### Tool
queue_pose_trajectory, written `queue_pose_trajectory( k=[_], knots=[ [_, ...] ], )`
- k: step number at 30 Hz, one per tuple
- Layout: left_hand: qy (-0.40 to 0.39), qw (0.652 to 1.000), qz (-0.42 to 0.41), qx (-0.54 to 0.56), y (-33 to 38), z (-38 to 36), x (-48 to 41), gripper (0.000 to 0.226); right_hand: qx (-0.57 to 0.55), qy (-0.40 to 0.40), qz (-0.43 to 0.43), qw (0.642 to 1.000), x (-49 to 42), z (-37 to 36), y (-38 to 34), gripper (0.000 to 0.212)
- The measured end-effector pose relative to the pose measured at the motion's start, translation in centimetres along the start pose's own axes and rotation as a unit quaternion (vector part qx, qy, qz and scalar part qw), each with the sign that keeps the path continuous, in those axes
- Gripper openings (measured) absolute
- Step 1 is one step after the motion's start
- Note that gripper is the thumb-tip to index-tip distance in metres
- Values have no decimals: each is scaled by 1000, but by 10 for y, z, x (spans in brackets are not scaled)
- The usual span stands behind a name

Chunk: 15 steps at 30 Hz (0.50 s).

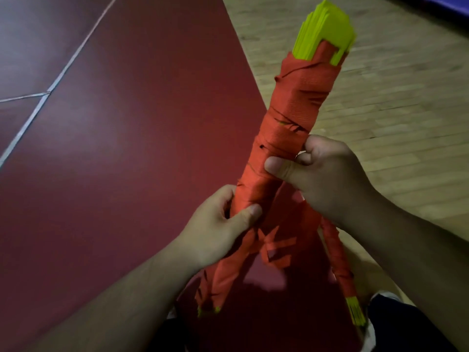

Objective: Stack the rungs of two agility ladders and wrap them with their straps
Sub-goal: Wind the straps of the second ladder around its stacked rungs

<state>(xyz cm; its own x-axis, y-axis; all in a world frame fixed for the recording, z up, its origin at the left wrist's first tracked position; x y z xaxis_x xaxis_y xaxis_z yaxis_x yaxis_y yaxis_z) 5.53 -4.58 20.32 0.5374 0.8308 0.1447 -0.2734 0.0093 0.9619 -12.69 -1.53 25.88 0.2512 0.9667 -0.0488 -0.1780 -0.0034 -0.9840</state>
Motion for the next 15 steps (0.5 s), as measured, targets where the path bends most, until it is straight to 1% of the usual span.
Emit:
queue_pose_trajectory(
  k=[2, 4, 6, 8, 10, 11, 12, 13, 14, 15],
  knots=[
    [13, 1000, -25, 5, -2, -2, 3, 42, -38, -25, -15, 999, -1, 1, -2, 24],
    [30, 998, -52, 13, 2, -2, 5, 45, -61, -68, -39, 995, -5, 4, -4, 38],
    [22, 995, -54, 80, 8, 0, 5, 52, -65, -111, -53, 990, -8, 8, -2, 46],
    [-35, 988, -21, 146, 12, 0, 6, 61, -64, -151, -59, 985, -7, 10, 2, 56],
    [-135, 983, -4, 123, 16, -2, 10, 67, -49, -187, -53, 980, -5, 11, 5, 70],
    [-180, 977, 2, 116, 17, -4, 11, 67, -54, -206, -52, 976, -4, 12, 6, 78],
    [-213, 970, 14, 120, 18, -4, 12, 66, -68, -224, -54, 971, -3, 12, 7, 81],
    [-237, 962, 34, 131, 19, -3, 14, 66, -85, -239, -56, 966, -1, 12, 6, 78],
    [-260, 954, 49, 141, 20, -3, 15, 67, -100, -256, -50, 960, 0, 12, 6, 69],
    [-282, 947, 60, 145, 20, -2, 16, 69, -114, -271, -42, 955, 2, 11, 5, 54]
  ],
)
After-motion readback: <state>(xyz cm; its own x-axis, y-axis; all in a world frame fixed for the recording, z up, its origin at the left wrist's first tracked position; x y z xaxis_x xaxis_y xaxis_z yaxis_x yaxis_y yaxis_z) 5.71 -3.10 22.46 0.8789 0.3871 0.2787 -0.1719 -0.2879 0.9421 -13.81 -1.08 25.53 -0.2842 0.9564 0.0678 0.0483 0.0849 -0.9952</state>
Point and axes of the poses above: each hand's wrist, its own x-axis away from the middle knuckle, its own z-axis out of the back of the hand, y = z × x, the point moved 3 cm from there along -x, towards the middle knuckle, and after that the axes turned 2 degrees about -z, right-handed, at the moved point
